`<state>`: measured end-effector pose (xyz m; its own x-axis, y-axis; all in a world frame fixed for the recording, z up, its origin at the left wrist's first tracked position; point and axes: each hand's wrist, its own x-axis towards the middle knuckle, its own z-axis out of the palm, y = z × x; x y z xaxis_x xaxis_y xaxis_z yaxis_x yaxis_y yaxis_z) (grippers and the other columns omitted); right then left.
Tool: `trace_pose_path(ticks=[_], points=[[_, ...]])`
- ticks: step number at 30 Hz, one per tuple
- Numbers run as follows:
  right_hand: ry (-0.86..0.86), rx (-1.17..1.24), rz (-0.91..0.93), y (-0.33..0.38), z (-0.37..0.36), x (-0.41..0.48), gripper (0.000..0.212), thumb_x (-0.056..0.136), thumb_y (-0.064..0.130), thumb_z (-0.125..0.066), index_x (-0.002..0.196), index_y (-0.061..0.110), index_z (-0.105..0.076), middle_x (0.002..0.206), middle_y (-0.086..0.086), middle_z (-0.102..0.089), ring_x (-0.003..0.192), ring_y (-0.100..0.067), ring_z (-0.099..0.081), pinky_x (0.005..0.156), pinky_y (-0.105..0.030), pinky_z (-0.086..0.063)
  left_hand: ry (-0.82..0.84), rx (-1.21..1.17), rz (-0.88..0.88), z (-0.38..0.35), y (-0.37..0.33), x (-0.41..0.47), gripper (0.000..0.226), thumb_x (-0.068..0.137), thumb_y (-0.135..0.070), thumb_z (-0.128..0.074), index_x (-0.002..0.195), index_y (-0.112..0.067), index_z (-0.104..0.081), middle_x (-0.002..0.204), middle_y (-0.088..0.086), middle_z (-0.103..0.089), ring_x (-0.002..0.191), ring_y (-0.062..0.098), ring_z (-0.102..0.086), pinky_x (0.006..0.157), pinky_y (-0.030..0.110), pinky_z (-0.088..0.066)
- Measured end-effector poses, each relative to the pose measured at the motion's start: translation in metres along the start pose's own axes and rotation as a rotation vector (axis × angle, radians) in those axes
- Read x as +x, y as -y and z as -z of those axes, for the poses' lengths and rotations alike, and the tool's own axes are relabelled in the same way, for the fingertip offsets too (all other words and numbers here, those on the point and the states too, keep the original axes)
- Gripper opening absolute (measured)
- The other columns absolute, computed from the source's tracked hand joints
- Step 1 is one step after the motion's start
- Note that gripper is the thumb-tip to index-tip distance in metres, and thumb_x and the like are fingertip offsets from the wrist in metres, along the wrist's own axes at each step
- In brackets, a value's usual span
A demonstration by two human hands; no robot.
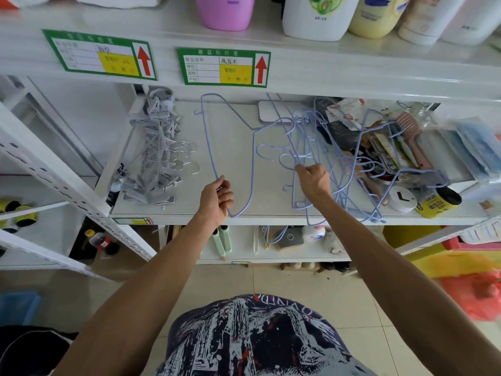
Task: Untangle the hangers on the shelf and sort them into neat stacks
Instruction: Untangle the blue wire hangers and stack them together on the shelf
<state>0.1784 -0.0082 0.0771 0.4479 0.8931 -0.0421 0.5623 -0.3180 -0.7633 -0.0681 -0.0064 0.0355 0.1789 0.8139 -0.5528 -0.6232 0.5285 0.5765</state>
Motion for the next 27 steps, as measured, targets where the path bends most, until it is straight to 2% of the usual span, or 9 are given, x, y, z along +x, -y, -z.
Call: trace_pose_path(ticks=[5, 9, 12, 14, 17, 21, 24, 25, 27], points=[[0.006, 0.243, -0.029, -0.029, 0.008, -0.009, 0.035, 0.074, 0.030, -0.054, 0.047, 0.012, -0.039, 0.049, -0.007, -0.031, 0.049, -0.015, -0.030, 0.049, -0.031, -0.025, 0.011, -0.026, 0.016, -0.004, -0.001, -0.001, 0.033, 0.098, -0.023, -0.054, 0.066, -0.015, -0.053, 0.057, -0.008, -0.036, 0.034, 0.003, -0.024, 0.028, 0.018, -0.015], [0.011, 0.567, -0.057, -0.040, 0.020, -0.018, 0.040, 0.081, 0.012, -0.050, 0.042, 0.017, -0.039, 0.045, -0.004, -0.032, 0.045, -0.013, -0.025, 0.047, -0.026, -0.019, -0.004, -0.033, 0.030, -0.002, 0.001, 0.000, 0.033, 0.098, -0.022, -0.054, 0.066, -0.014, -0.052, 0.053, -0.008, -0.035, 0.033, 0.004, -0.024, 0.028, 0.018, -0.016], [0.037, 0.664, -0.117, -0.044, 0.029, -0.015, 0.045, 0.086, 0.009, -0.043, 0.042, 0.018, -0.044, 0.045, -0.004, -0.036, 0.047, -0.017, -0.028, 0.049, -0.029, -0.023, -0.015, -0.033, 0.037, 0.001, 0.005, 0.002, 0.032, 0.099, -0.020, -0.051, 0.068, -0.013, -0.050, 0.047, -0.008, -0.040, 0.032, 0.003, -0.024, 0.028, 0.018, -0.016], [0.061, 0.662, -0.211, -0.047, 0.035, -0.013, 0.036, 0.089, 0.010, -0.041, 0.055, 0.011, -0.052, 0.050, -0.008, -0.043, 0.049, -0.019, -0.036, 0.050, -0.028, -0.028, -0.017, -0.029, 0.041, 0.003, 0.007, 0.004, 0.031, 0.099, -0.020, -0.049, 0.068, -0.014, -0.049, 0.046, -0.009, -0.042, 0.031, 0.003, -0.024, 0.028, 0.017, -0.016], [0.071, 0.536, -0.381, -0.050, 0.039, -0.005, 0.027, 0.089, 0.011, -0.042, 0.066, 0.009, -0.057, 0.058, -0.009, -0.052, 0.050, -0.019, -0.044, 0.049, -0.022, -0.035, -0.033, -0.003, 0.055, 0.003, 0.009, 0.007, 0.032, 0.099, -0.019, -0.049, 0.068, -0.015, -0.048, 0.046, -0.009, -0.043, 0.031, 0.003, -0.024, 0.028, 0.017, -0.014], [0.081, 0.286, -0.526, -0.046, 0.043, 0.015, 0.027, 0.089, 0.011, -0.036, 0.076, 0.006, -0.060, 0.067, -0.011, -0.058, 0.047, -0.020, -0.052, 0.047, -0.024, -0.041, -0.043, 0.079, 0.061, 0.004, 0.013, 0.012, 0.033, 0.099, -0.020, -0.047, 0.067, -0.014, -0.046, 0.043, -0.010, -0.030, 0.030, 0.003, -0.024, 0.029, 0.018, -0.012], [0.128, -0.166, -0.365, -0.042, 0.052, 0.015, 0.020, 0.092, 0.019, -0.040, 0.097, 0.010, -0.057, 0.090, -0.012, -0.061, 0.079, -0.025, -0.062, 0.072, -0.039, -0.057, -0.058, 0.147, 0.060, 0.005, 0.014, 0.014, 0.036, 0.099, -0.021, -0.047, 0.064, -0.013, -0.045, 0.042, -0.010, -0.027, 0.029, 0.003, -0.023, 0.031, 0.015, -0.011], [0.156, -0.279, -0.316, -0.036, 0.057, 0.011, 0.019, 0.094, 0.019, -0.041, 0.096, 0.009, -0.056, 0.091, -0.013, -0.061, 0.080, -0.025, -0.064, 0.076, -0.041, -0.058, -0.062, 0.168, 0.058, 0.005, 0.014, 0.015, 0.036, 0.099, -0.021, -0.047, 0.064, -0.013, -0.045, 0.042, -0.010, -0.027, 0.029, 0.004, -0.023, 0.031, 0.015, -0.011], [0.282, -0.490, -0.273, -0.026, 0.064, 0.009, 0.018, 0.097, 0.014, -0.047, 0.089, 0.005, -0.060, 0.077, -0.007, -0.062, 0.060, -0.019, -0.064, 0.063, -0.028, -0.055, -0.072, 0.204, 0.051, 0.006, 0.015, 0.015, 0.036, 0.099, -0.020, -0.047, 0.064, -0.013, -0.045, 0.042, -0.009, -0.027, 0.030, 0.004, -0.023, 0.032, 0.015, -0.011]])
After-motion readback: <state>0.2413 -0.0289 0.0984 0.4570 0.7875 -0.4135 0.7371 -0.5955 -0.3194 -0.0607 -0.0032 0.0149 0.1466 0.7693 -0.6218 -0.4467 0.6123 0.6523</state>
